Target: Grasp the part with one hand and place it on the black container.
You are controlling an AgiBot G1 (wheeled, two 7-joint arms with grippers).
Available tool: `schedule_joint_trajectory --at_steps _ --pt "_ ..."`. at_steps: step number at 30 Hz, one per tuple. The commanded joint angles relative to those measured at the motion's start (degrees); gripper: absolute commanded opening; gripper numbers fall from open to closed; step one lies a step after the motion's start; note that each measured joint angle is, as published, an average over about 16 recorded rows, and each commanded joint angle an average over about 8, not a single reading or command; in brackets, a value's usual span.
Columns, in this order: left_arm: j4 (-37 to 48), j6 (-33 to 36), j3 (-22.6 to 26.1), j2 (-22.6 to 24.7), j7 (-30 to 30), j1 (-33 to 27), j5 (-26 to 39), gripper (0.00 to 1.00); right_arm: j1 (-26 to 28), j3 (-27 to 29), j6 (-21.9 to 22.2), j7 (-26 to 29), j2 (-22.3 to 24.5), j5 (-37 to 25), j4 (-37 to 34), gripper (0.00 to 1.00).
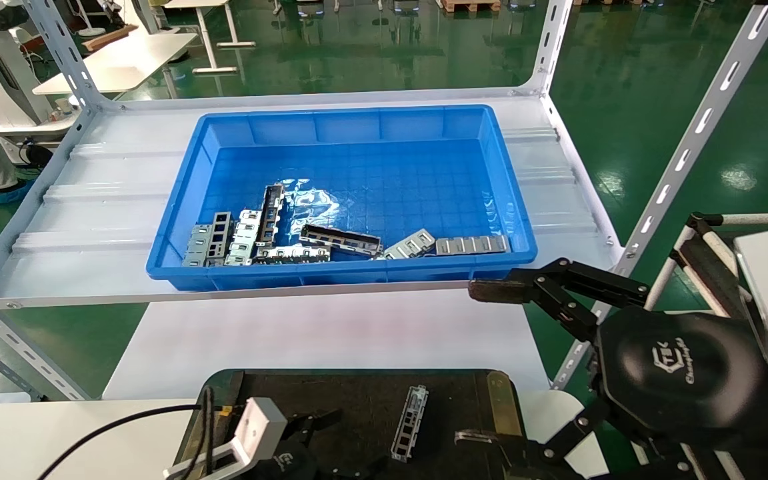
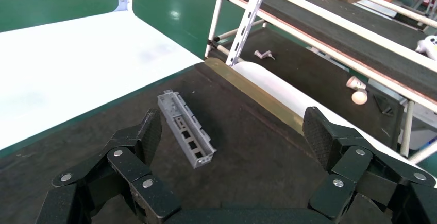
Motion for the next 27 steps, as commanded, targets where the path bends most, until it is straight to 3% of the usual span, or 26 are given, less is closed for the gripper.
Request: schedule_joint_trajectory --at_steps 1,15,27 --pt "0.99 2.60 -1.08 -0.82 2.25 0.08 -0.91 1.00 0.00 -0.01 0.00 0.00 0.00 0.00 0.00 1.00" --pt "5.38 14.29 -2.92 -5.79 8.18 -0.79 -2.66 1.00 0.01 -0.05 0.02 -0.02 0.02 0.03 0.00 1.00" --pt "5.26 17.66 -3.36 -7.69 8.84 -0.74 -3.51 1.00 0.02 -0.07 0.03 -0.04 0.03 0.05 0.00 1.00"
